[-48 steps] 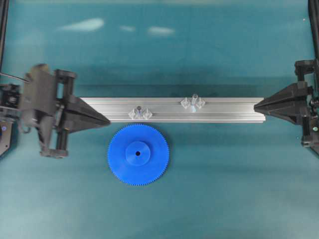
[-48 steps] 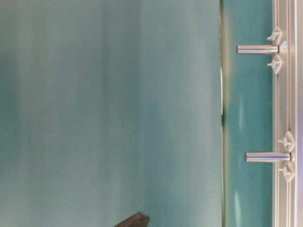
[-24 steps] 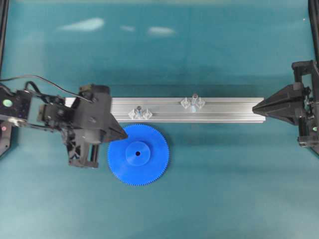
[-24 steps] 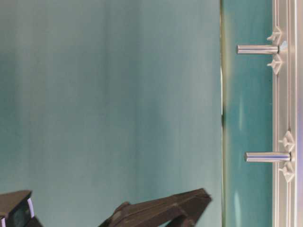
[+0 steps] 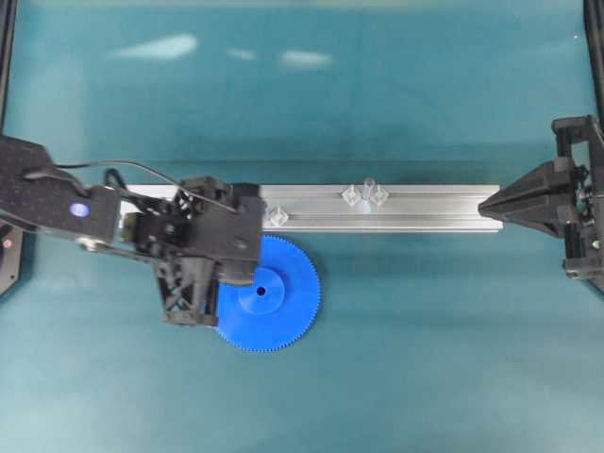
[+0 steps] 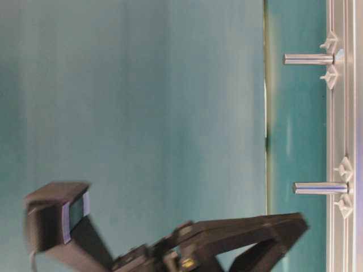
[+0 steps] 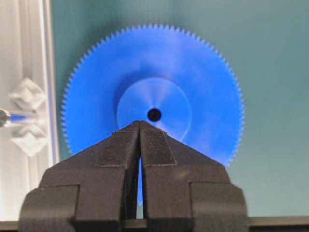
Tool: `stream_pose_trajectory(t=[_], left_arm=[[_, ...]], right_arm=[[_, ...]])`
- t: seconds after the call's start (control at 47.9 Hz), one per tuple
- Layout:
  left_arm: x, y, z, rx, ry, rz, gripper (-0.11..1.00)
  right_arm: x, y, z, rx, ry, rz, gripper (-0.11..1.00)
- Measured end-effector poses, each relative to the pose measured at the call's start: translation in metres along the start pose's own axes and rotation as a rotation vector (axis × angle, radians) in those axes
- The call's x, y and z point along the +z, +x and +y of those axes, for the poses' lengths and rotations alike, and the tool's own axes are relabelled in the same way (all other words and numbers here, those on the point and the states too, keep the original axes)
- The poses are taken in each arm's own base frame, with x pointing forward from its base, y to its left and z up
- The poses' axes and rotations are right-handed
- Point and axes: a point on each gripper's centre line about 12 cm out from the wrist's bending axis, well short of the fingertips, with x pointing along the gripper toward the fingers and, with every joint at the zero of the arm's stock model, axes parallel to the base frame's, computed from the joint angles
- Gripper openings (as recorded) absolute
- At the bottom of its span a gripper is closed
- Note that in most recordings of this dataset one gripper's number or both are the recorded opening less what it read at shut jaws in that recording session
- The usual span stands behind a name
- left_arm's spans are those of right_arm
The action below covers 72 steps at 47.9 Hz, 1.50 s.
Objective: Insert the large gear onto the shaft.
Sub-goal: 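Lower the left gripper and close it on the blue gear's hub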
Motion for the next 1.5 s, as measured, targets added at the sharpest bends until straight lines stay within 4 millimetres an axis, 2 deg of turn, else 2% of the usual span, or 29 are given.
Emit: stream_pose_trajectory(t=[0.564, 0.752, 1.128, 1.504], left_arm=[[0.003, 0.044, -0.003, 0.023, -0.045, 0.301, -0.02], [0.008, 0.052, -0.009, 0.018, -0.032, 0.309, -0.02], [0.015, 0.055, -0.012, 0.01, -0.024, 0.26, -0.02], [0.013, 0.06, -0.012, 0.01, -0.018, 0.27, -0.02]], right_arm=[[-0.001, 0.0, 0.0, 0.0, 0.001, 0.009, 0.12], [-0.002, 0.0, 0.0, -0.001, -0.002, 0.012, 0.12], [-0.005, 0.0, 0.0, -0.001, 0.002, 0.018, 0.12], [-0.007, 0.001, 0.0, -0.001, 0.002, 0.023, 0.12]])
